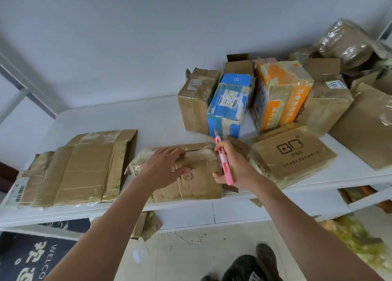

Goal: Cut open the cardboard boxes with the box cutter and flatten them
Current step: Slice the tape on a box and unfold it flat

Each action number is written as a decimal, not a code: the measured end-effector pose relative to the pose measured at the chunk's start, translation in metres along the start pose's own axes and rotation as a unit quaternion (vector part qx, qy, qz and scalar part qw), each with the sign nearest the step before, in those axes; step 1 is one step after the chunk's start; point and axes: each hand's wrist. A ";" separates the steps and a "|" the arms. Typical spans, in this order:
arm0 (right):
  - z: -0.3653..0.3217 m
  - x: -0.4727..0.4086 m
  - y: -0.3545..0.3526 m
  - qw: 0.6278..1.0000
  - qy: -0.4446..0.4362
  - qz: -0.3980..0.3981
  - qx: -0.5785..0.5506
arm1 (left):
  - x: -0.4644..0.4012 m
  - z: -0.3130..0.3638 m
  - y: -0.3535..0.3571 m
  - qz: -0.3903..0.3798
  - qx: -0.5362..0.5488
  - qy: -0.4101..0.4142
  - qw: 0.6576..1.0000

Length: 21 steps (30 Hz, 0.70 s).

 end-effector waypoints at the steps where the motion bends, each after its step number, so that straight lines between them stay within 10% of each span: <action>1: 0.001 0.003 0.002 1.000 -0.001 0.005 0.006 | -0.001 -0.001 0.001 0.003 -0.001 0.000 1.000; 16: 0.007 0.021 0.031 0.987 0.083 0.137 -0.005 | 0.008 0.013 0.034 0.020 -0.046 -0.011 0.999; 21: -0.002 0.035 0.034 0.967 0.026 0.230 -0.109 | 0.012 0.010 0.037 0.031 0.127 -0.069 0.989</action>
Point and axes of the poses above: each hand's wrist, its own x-axis away from the middle knuckle, its own y-axis out of the palm, z = x × y, and after that the axes turned 15 degrees about -y, right-handed
